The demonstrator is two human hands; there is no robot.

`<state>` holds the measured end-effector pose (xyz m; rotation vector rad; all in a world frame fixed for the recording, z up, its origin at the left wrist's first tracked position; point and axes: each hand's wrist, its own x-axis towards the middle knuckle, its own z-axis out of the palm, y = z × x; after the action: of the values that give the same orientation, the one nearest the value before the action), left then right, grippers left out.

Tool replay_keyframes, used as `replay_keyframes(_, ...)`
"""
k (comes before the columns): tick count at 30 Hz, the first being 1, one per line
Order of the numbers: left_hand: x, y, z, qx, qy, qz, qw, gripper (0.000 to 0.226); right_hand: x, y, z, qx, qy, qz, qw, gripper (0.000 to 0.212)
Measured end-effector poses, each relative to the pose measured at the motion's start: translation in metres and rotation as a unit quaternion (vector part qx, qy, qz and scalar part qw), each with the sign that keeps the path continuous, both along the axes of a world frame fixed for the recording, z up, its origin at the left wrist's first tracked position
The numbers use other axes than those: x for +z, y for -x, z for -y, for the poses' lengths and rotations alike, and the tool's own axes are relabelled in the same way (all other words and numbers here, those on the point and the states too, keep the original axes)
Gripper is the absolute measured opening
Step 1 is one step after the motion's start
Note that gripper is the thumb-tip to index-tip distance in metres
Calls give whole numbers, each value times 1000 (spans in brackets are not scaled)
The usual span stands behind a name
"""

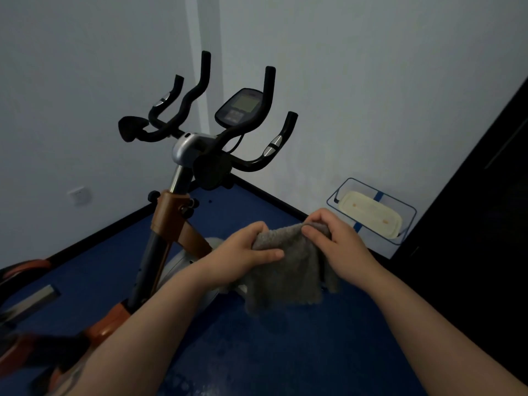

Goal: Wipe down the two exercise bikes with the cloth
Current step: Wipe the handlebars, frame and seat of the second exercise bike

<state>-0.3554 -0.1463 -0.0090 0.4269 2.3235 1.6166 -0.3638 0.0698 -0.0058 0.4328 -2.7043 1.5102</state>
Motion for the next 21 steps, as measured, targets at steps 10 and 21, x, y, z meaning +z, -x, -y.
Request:
replay_keyframes(10, -5, -5, -10, 105, -207, 98, 968, 31, -27, -27, 15, -48, 33, -36, 998, 3)
replay_keyframes(21, -10, -10, 3, 127, -169, 102, 972, 40, -1, -15, 7, -43, 62, 2, 997, 11)
